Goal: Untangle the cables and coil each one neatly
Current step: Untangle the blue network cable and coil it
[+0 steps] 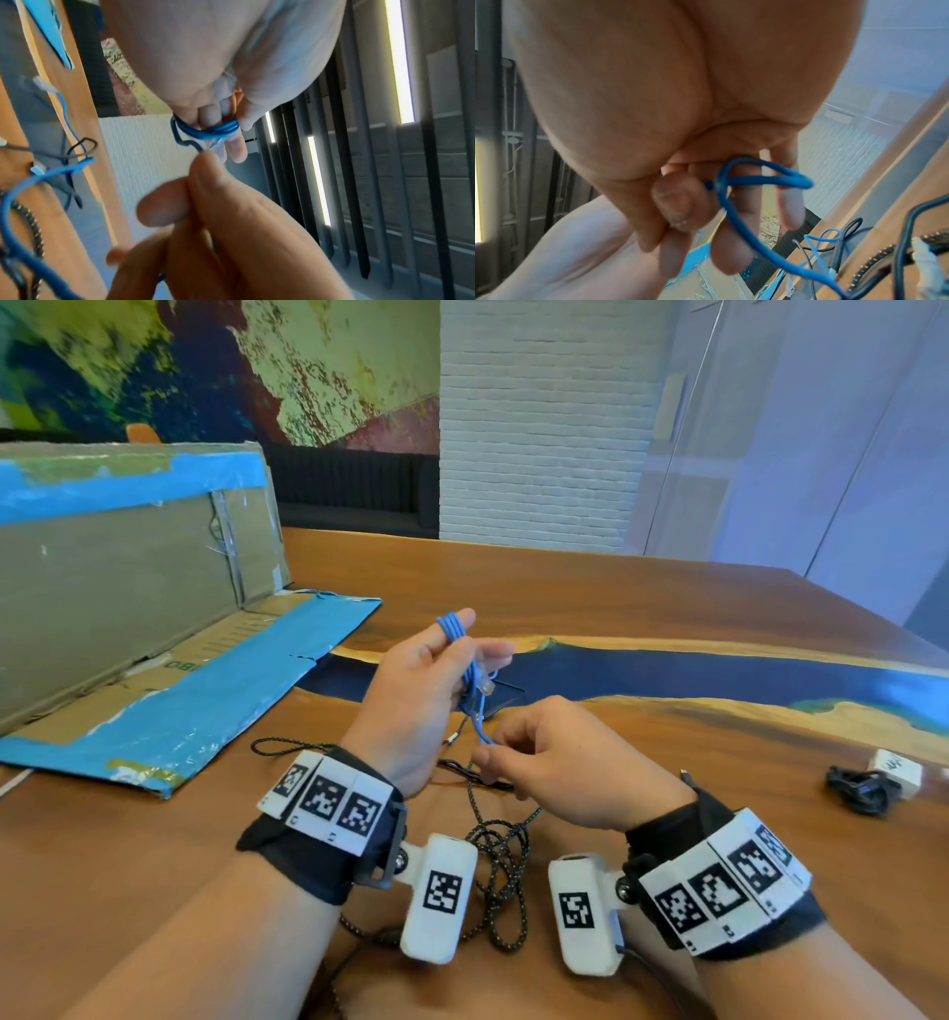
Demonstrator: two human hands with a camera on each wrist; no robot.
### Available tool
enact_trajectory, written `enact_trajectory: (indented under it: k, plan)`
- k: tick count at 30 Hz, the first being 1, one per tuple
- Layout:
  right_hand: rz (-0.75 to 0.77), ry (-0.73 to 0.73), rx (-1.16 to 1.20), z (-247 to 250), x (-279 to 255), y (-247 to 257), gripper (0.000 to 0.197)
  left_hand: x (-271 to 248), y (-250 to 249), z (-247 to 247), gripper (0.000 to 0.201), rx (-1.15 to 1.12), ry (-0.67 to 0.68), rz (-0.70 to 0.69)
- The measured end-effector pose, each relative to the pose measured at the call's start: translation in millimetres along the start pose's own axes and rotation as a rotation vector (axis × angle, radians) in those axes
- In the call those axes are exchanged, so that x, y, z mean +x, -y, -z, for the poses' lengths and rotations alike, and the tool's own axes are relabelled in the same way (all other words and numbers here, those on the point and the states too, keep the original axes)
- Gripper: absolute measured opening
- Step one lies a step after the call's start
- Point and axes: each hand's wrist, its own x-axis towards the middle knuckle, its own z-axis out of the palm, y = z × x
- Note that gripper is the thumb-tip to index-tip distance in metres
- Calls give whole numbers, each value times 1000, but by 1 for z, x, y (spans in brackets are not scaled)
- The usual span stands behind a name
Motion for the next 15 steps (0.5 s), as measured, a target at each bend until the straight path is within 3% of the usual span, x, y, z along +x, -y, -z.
enact_trajectory:
  k: [2, 5, 7, 9, 12, 15]
  plan:
    - [51, -4, 105, 1, -2, 2, 30, 4, 2, 8, 25, 166, -9, -15]
    - [90, -78, 347, 8, -3, -2, 17, 5, 3, 13, 35, 386, 48, 7]
    - [97, -155, 461, 11, -2, -9, 15, 2, 0, 12, 30, 503, 112, 44]
    - [84, -233, 547, 12, 0, -19, 14, -1, -3, 11, 28, 524, 201, 101]
    - [60, -344, 591, 15, 4, -30, 18, -5, -5, 13, 45, 605, 385, 144]
    - [32, -456, 606, 23, 5, -38, 24, -8, -8, 14, 39, 562, 467, 210]
